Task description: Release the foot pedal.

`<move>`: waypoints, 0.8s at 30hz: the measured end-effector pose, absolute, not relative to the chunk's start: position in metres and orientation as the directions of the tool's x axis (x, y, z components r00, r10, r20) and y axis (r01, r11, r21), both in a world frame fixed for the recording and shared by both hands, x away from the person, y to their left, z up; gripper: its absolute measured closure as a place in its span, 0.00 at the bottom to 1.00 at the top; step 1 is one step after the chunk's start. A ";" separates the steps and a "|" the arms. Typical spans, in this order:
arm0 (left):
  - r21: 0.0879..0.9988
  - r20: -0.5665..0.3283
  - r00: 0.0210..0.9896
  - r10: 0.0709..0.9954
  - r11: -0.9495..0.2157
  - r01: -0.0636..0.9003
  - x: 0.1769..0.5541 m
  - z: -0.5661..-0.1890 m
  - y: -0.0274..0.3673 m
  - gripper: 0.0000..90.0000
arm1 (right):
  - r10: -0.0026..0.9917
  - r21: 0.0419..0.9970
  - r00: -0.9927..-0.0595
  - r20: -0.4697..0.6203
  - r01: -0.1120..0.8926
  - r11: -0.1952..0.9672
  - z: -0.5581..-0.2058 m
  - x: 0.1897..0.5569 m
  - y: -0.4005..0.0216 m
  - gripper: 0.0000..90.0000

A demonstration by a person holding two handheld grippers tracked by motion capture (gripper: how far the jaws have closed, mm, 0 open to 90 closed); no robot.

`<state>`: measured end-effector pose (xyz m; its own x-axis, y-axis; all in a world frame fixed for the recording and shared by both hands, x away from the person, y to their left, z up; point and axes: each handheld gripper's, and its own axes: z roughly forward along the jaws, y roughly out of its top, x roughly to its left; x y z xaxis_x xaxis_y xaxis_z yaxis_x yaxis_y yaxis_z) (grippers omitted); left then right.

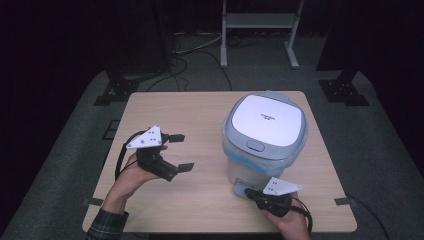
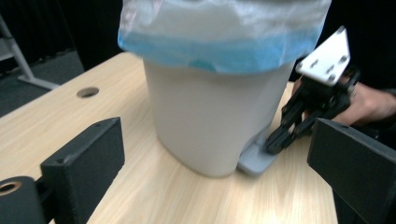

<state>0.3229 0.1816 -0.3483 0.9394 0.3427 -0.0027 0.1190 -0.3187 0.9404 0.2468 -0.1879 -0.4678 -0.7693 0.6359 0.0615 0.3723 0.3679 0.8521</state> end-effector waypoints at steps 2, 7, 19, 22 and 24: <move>0.938 -0.009 0.936 0.353 -0.321 0.130 0.320 -0.355 0.185 0.02 | 0.631 0.857 -0.773 0.058 0.363 0.366 -0.467 0.245 -0.188 0.95; 0.931 -0.024 0.926 0.378 -0.330 0.158 0.313 -0.373 0.193 0.01 | 0.627 0.856 -0.776 0.064 0.365 0.365 -0.468 0.242 -0.189 0.93; 0.897 -0.020 0.895 0.446 -0.387 0.213 0.292 -0.413 0.210 0.01 | 0.657 0.847 -0.751 0.063 0.389 0.363 -0.470 0.231 -0.211 0.90; 0.886 -0.021 0.887 0.461 -0.402 0.230 0.289 -0.424 0.214 0.01 | 0.671 0.844 -0.738 0.064 0.399 0.358 -0.471 0.228 -0.220 0.90; 0.878 -0.019 0.883 0.468 -0.414 0.239 0.287 -0.430 0.216 0.01 | 0.683 0.844 -0.728 0.059 0.402 0.356 -0.470 0.226 -0.225 0.89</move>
<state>0.2866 0.2155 -0.4303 0.8835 0.4681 -0.0194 0.2386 -0.4140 0.8784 0.2263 -0.2251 -0.4700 -0.7281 0.6829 0.0592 0.4022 0.3556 0.8437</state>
